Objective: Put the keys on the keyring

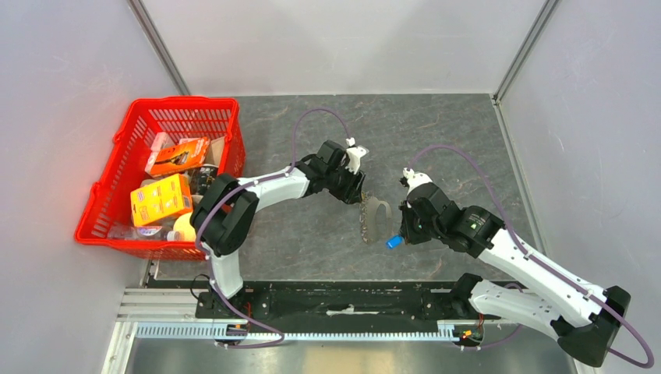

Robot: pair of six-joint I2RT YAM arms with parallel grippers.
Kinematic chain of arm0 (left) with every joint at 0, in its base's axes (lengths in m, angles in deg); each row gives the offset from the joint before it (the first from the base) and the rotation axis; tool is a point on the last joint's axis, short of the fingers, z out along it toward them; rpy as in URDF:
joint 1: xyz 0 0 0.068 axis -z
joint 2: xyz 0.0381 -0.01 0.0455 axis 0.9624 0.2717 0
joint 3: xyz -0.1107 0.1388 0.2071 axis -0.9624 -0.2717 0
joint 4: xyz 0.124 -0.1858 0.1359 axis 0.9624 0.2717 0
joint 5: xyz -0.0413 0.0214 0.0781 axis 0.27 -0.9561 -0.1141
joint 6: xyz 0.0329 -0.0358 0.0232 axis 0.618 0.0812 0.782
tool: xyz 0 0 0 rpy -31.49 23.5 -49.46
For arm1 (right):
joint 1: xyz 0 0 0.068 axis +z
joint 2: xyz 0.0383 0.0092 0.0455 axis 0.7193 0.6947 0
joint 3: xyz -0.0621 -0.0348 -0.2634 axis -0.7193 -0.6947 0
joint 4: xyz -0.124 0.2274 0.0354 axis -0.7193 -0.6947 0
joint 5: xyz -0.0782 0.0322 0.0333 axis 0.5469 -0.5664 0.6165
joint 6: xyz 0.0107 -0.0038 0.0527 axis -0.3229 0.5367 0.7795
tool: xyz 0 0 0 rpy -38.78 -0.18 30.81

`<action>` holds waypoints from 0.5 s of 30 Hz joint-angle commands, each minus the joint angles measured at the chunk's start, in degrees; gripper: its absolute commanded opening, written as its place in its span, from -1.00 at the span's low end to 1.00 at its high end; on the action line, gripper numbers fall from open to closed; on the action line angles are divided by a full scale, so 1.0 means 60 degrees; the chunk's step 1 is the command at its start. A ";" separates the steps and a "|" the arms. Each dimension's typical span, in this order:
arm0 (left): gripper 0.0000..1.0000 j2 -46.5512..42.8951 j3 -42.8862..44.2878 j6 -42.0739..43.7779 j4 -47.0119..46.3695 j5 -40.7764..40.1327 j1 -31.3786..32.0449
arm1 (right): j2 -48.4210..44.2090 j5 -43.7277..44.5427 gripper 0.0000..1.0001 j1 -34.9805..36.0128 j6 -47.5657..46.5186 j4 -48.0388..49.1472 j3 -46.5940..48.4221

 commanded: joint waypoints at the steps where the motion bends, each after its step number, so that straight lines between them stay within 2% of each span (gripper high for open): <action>1: 0.12 0.0133 0.0294 0.1032 -0.0847 0.0296 -0.0017 | -0.0123 -0.0114 -0.99 0.0069 -0.0079 0.0234 0.0006; 7: 0.11 0.0215 0.0420 0.1686 -0.0964 0.0469 0.0081 | -0.0042 -0.0170 -0.99 0.0068 -0.0109 0.0290 -0.0049; 15: -0.07 0.0576 0.0654 0.2095 -0.1039 0.0538 0.0112 | -0.0029 -0.0166 -0.99 0.0059 -0.0125 0.0313 -0.0053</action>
